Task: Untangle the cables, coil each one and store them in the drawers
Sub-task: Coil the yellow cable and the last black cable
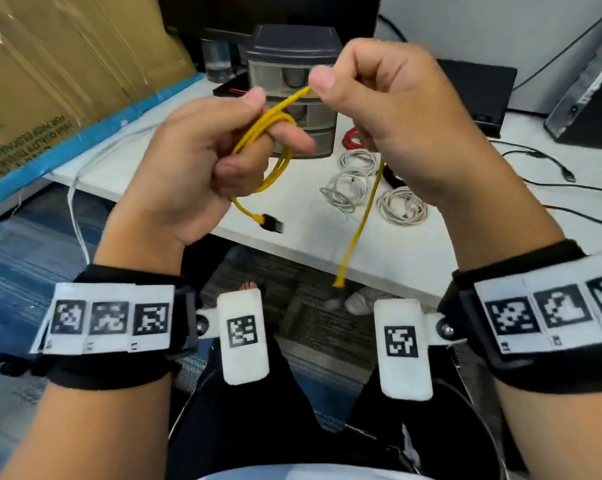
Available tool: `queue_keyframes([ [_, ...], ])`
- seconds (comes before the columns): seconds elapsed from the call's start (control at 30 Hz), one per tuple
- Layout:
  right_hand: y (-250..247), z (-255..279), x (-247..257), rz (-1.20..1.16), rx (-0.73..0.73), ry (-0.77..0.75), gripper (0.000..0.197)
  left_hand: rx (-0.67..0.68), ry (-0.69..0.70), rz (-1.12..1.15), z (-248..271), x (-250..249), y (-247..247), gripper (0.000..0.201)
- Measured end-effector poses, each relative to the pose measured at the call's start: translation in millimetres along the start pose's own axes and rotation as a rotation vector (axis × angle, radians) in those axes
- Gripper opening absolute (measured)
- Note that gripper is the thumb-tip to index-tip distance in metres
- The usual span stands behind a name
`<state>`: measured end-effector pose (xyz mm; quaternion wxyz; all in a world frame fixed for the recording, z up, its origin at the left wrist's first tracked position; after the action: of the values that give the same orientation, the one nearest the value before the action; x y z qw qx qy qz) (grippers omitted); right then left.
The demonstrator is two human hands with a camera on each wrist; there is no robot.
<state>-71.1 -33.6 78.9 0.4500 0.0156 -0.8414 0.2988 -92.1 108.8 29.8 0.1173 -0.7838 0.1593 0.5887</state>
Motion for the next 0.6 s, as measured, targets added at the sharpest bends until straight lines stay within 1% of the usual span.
queue_keyframes([
  [0.03, 0, -1, -3, -0.023, 0.005, -0.004, 0.031, 0.069, 0.043, 0.074, 2, -8, 5, 0.049],
  [0.07, 2, -3, -8, -0.057, 0.019, 0.007, 0.033, 0.111, 0.101, 0.133, 3, -17, 7, 0.049],
  [0.13, 9, -4, -18, -0.105, 0.078, 0.062, 0.035, 0.12, 0.235, 0.219, 2, -35, 5, 0.05],
  [0.2, 21, -1, -25, -0.058, 0.188, 0.117, 0.033, 0.028, 0.364, 0.343, -1, -49, -10, 0.044],
  [0.23, 30, 1, -25, -0.007, 0.258, 0.13, 0.032, -0.047, 0.406, 0.415, -2, -50, -21, 0.038],
  [0.27, 38, 4, -23, 0.057, 0.329, 0.125, 0.031, -0.138, 0.431, 0.44, -4, -49, -33, 0.033],
  [0.3, 48, 6, -18, 0.124, 0.396, 0.109, 0.03, -0.221, 0.431, 0.413, -6, -45, -42, 0.029],
  [0.33, 56, 7, -12, 0.189, 0.455, 0.085, 0.03, -0.291, 0.412, 0.327, -9, -42, -45, 0.026],
  [0.37, 63, 7, -6, 0.249, 0.501, 0.066, 0.029, -0.339, 0.383, 0.198, -12, -41, -44, 0.024],
  [0.43, 67, 3, 5, 0.341, 0.534, 0.045, 0.03, -0.375, 0.293, -0.093, -17, -37, -29, 0.025],
  [0.5, 59, -4, 18, 0.375, 0.494, -0.015, 0.031, -0.368, 0.192, -0.243, -19, -31, -16, 0.032],
  [0.6, 36, -17, 33, 0.329, 0.35, -0.142, 0.029, -0.346, 0.109, -0.27, -21, -24, -8, 0.041],
])
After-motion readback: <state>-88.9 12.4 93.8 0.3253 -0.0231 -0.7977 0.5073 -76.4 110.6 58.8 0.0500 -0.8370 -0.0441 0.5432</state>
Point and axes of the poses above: each hand's wrist, its own z-axis away from the middle knuckle, its own y-axis out of the palm, x = y × z, the point moved 9 cm from there along -z, towards the middle knuckle, and after that the axes turned 7 degrees about x, right-handed, at the moved point
